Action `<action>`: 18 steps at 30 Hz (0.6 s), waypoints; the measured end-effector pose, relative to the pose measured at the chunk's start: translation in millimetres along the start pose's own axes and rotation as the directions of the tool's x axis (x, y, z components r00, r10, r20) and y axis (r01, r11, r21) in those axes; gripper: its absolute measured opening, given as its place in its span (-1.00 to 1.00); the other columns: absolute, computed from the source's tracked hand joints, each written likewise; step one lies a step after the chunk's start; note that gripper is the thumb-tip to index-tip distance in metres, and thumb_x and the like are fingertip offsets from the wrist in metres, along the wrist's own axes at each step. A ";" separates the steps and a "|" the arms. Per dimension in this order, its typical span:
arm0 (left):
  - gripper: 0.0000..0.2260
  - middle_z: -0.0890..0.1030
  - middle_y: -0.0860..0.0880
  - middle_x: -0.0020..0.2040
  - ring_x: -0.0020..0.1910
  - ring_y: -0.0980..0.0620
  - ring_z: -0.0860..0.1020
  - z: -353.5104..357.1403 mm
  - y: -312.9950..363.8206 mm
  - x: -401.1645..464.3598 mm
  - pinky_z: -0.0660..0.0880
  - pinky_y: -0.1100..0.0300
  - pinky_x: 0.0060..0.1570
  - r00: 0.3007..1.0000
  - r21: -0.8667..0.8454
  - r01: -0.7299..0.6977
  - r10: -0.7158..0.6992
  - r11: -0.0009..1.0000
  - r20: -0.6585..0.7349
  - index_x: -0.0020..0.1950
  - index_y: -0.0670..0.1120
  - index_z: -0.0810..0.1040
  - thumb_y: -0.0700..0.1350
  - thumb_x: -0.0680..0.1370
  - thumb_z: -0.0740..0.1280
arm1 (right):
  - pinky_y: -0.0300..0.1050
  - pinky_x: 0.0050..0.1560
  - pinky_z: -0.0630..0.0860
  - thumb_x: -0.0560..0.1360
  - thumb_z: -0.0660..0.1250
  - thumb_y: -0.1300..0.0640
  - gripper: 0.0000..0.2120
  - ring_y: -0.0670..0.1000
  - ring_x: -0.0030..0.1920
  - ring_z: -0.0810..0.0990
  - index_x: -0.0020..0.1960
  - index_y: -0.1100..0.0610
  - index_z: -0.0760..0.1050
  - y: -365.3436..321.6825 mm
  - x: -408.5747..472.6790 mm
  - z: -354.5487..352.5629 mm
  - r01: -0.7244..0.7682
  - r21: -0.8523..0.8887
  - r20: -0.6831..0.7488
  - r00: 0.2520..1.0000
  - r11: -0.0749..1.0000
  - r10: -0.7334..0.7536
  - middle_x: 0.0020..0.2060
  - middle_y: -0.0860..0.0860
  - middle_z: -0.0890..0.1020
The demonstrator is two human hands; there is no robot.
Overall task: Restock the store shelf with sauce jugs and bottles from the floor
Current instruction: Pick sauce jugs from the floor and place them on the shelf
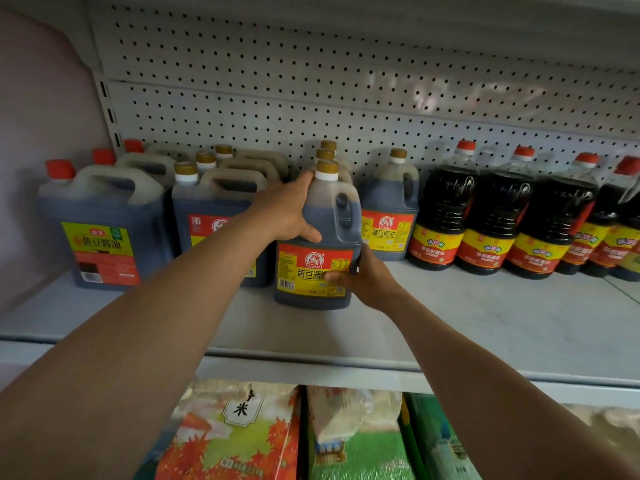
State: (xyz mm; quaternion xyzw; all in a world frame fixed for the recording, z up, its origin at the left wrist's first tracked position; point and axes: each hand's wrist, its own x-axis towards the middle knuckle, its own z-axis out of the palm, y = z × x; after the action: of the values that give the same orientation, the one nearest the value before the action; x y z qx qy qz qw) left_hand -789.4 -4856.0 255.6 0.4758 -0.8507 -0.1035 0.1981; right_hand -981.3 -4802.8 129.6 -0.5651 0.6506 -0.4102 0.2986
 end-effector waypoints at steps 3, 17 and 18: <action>-0.05 0.46 -0.18 0.35 0.28 -0.23 0.46 1.6 3.7 -9.3 0.45 -0.05 0.19 0.999 0.041 0.006 -0.004 0.999 -0.037 0.56 0.07 0.11 0.08 0.33 0.61 | -0.09 0.10 0.58 0.45 0.54 -0.05 -0.32 0.13 0.22 0.59 0.44 0.10 0.30 -10.5 -18.3 1.7 -0.005 -0.148 -0.066 0.998 0.989 -0.005 0.24 0.05 0.61; -0.27 0.42 -0.20 0.36 0.38 -0.22 0.31 121.6 101.0 -133.1 0.29 -0.03 0.33 0.907 -0.360 0.129 -0.257 0.924 -0.334 0.50 0.07 0.34 0.01 0.39 0.56 | 0.03 0.31 0.44 0.44 0.44 -0.30 -0.23 0.17 0.39 0.43 0.50 0.04 0.33 22.0 -170.7 -133.7 -0.154 -0.556 -0.179 0.982 0.817 0.063 0.38 0.14 0.48; -0.29 0.43 -0.20 0.34 0.36 -0.21 0.31 134.4 114.0 -141.9 0.28 0.00 0.32 0.920 -0.376 0.125 -0.249 0.918 -0.302 0.49 0.07 0.36 0.02 0.39 0.56 | 0.05 0.33 0.43 0.43 0.45 -0.30 -0.25 0.17 0.38 0.42 0.49 0.03 0.35 31.5 -184.8 -145.5 -0.161 -0.565 -0.186 0.980 0.809 0.065 0.37 0.15 0.48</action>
State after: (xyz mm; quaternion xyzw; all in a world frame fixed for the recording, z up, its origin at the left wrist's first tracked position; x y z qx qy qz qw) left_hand -869.0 -4677.0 142.3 0.5240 -0.7205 -0.1871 0.4138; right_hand -1087.0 -4592.4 158.9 -0.5550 0.7982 -0.2184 0.0848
